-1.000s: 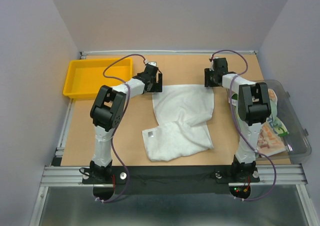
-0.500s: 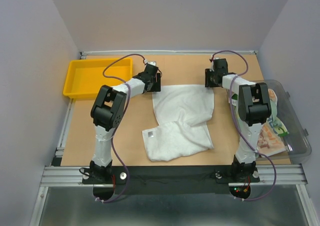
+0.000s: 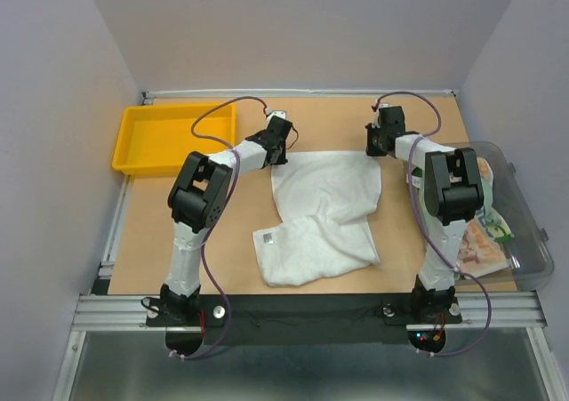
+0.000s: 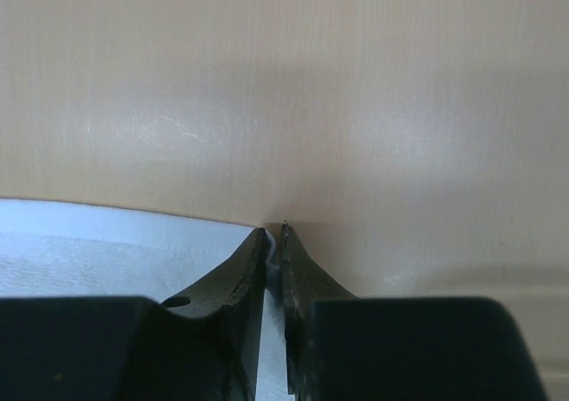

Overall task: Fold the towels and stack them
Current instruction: Flatten out the crumpled towel

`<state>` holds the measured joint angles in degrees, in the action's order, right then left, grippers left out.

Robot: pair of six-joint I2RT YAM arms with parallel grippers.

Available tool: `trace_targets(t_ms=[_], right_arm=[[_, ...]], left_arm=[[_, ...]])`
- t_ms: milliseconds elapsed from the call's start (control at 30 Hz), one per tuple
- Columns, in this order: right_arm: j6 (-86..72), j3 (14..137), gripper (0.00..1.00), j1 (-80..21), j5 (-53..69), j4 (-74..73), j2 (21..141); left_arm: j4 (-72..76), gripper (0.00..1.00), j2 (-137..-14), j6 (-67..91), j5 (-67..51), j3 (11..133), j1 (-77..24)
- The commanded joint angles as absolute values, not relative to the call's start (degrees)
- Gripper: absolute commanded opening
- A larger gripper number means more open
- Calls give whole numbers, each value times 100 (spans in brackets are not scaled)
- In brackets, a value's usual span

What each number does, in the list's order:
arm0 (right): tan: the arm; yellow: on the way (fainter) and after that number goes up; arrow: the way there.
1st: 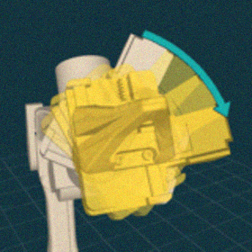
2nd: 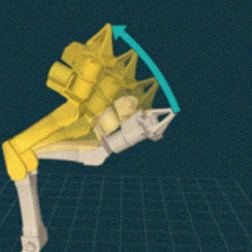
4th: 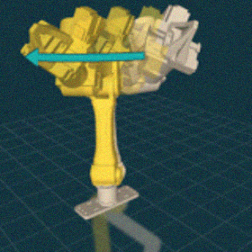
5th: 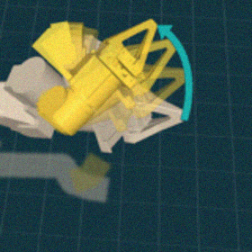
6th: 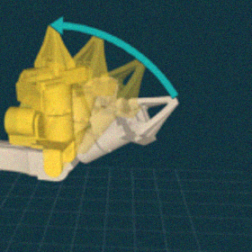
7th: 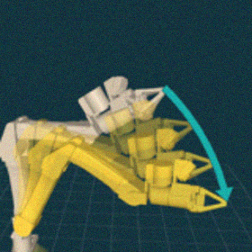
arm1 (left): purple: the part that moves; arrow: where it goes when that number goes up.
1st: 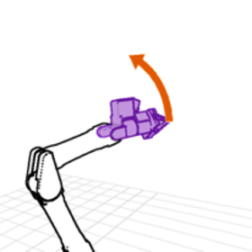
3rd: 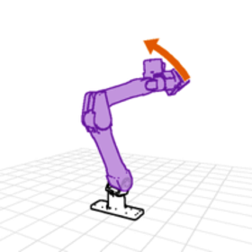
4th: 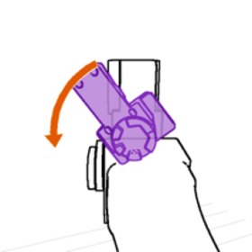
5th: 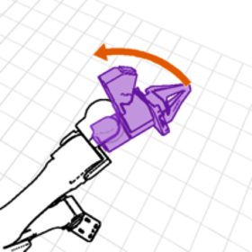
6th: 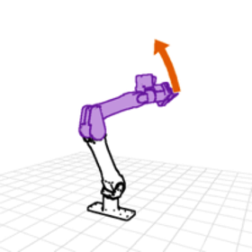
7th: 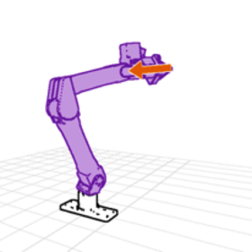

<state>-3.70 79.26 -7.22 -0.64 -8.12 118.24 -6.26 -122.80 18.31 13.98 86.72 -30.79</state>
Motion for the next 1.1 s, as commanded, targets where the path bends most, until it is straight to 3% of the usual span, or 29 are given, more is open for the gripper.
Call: trace_targets(t_ms=[0,33,100,267,533,900,1067], right_arm=[[-404,7690,10,-773,-35,-1503,11900],[-422,7708,9,-765,-35,-1503,11866],[-422,7769,2,-773,-35,-1503,11839],[-448,7962,1,-773,-70,-1503,11751],[-387,8953,1,-773,-439,-1503,11207],[-62,11451,1,-765,-739,-1503,10451],[184,12058,1,-773,-484,-1503,10065]], left_arm=[[-1336,29,-12612,1925,1221,8622,-3138],[-1336,14,-12612,1873,1230,8648,-3138],[-1336,0,-12647,1793,1239,8727,-3138],[-1310,0,-12613,1469,1336,8912,-3068],[-967,0,-11427,748,1924,9412,-2883],[-738,0,-10197,-605,2242,11933,-2848],[-572,0,-9599,-843,2004,12278,-2856]])
